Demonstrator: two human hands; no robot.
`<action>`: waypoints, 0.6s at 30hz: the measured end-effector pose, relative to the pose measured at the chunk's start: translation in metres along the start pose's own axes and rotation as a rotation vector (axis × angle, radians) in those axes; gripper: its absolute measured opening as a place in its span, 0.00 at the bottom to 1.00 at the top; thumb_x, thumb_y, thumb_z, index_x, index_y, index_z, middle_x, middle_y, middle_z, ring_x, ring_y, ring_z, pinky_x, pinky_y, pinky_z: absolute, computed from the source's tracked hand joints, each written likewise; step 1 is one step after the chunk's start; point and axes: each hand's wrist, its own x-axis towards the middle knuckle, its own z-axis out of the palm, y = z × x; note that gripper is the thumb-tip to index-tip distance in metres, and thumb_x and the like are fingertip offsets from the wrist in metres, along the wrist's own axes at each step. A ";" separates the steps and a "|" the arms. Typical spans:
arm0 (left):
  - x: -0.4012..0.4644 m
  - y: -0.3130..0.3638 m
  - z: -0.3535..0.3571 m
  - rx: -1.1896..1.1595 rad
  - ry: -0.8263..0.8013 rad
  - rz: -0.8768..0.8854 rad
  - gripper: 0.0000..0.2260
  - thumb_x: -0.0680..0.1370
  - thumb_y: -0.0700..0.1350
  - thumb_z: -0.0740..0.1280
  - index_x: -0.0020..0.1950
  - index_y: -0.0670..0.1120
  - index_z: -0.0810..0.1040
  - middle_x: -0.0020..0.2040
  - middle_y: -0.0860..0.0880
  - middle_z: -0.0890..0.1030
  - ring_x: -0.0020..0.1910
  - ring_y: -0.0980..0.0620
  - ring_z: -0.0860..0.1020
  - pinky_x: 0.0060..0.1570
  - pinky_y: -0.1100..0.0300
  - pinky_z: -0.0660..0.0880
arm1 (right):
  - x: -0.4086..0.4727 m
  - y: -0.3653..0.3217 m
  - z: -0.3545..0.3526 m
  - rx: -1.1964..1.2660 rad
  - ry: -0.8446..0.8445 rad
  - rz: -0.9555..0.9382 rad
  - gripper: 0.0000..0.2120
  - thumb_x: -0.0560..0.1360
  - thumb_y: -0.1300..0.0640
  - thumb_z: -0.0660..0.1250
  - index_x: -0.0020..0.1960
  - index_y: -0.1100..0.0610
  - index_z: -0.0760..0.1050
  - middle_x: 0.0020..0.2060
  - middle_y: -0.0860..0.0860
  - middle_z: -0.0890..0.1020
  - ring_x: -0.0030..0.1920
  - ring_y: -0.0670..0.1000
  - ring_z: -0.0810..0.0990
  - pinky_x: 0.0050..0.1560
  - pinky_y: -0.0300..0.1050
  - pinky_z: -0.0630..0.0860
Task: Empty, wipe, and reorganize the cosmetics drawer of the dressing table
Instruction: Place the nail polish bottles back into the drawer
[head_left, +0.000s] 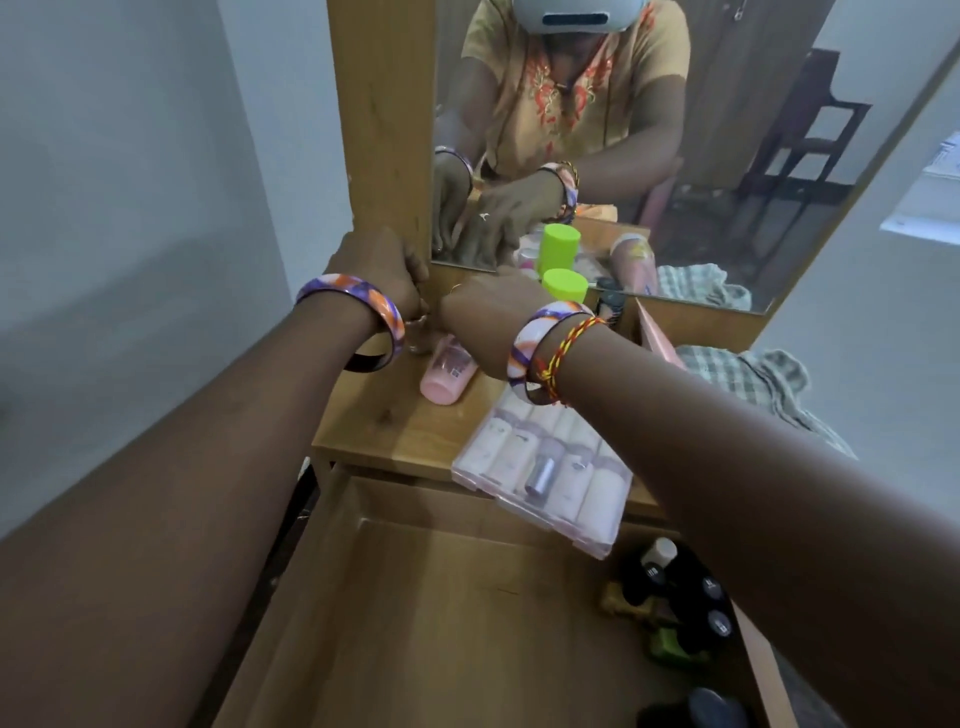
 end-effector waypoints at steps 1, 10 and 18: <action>0.000 -0.001 -0.001 -0.048 0.030 -0.001 0.12 0.75 0.37 0.69 0.59 0.41 0.80 0.59 0.41 0.80 0.57 0.41 0.78 0.56 0.55 0.73 | -0.001 -0.002 -0.005 0.028 -0.032 0.004 0.14 0.80 0.57 0.54 0.60 0.58 0.74 0.56 0.55 0.79 0.58 0.56 0.77 0.46 0.42 0.63; -0.021 -0.009 -0.028 -0.173 0.126 0.020 0.13 0.70 0.35 0.72 0.54 0.40 0.81 0.54 0.42 0.82 0.55 0.44 0.79 0.50 0.61 0.71 | 0.016 0.005 0.046 0.180 -0.157 0.082 0.11 0.75 0.53 0.63 0.56 0.53 0.74 0.46 0.54 0.79 0.49 0.58 0.79 0.41 0.45 0.69; -0.047 -0.006 -0.047 -0.205 0.148 0.062 0.13 0.69 0.36 0.74 0.53 0.39 0.82 0.53 0.42 0.83 0.49 0.47 0.79 0.49 0.62 0.71 | -0.027 -0.015 -0.014 0.209 0.030 0.042 0.20 0.78 0.61 0.59 0.69 0.52 0.68 0.62 0.56 0.76 0.61 0.57 0.75 0.49 0.44 0.70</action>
